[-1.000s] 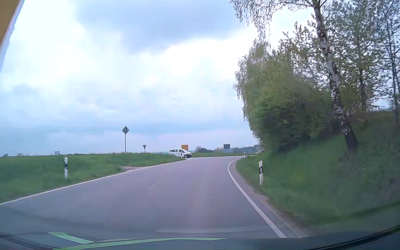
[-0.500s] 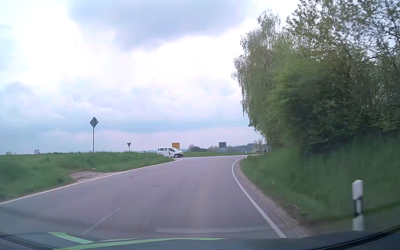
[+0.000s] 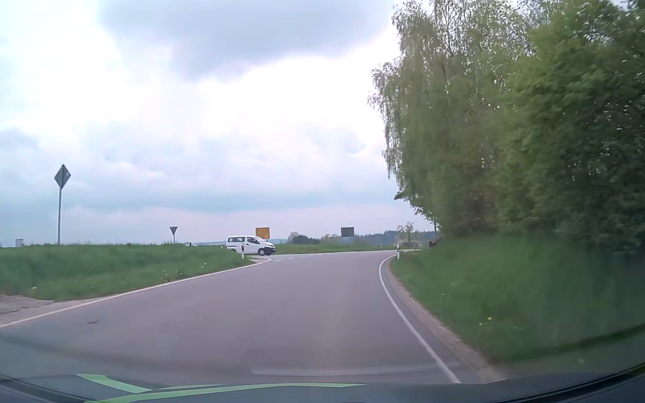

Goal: Follow the waypoints while adhering to traffic rules and regulations

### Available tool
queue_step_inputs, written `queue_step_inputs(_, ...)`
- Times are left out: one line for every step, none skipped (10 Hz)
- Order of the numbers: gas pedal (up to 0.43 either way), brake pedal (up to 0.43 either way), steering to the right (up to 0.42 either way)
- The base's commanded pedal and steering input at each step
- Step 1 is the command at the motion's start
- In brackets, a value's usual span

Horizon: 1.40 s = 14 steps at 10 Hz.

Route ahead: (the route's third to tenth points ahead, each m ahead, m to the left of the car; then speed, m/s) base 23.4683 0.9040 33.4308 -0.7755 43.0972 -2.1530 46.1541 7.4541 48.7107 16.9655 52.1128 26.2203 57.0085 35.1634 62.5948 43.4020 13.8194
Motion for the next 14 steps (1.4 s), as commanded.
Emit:
queue_step_inputs(0.000,0.159,0.025)
queue_step_inputs(0.000,0.177,0.025)
queue_step_inputs(0.000,0.195,0.026)
queue_step_inputs(0.000,0.207,0.026)
queue_step_inputs(0.000,0.220,0.026)
queue_step_inputs(0.000,0.232,0.026)
queue_step_inputs(0.000,0.250,0.026)
queue_step_inputs(0.000,0.262,0.028)
queue_step_inputs(0.000,0.274,0.030)
queue_step_inputs(0.000,0.280,0.030)
queue_step_inputs(0.000,0.280,0.034)
queue_step_inputs(0.000,0.280,0.037)
queue_step_inputs(0.000,0.280,0.040)
queue_step_inputs(0.000,0.287,0.041)
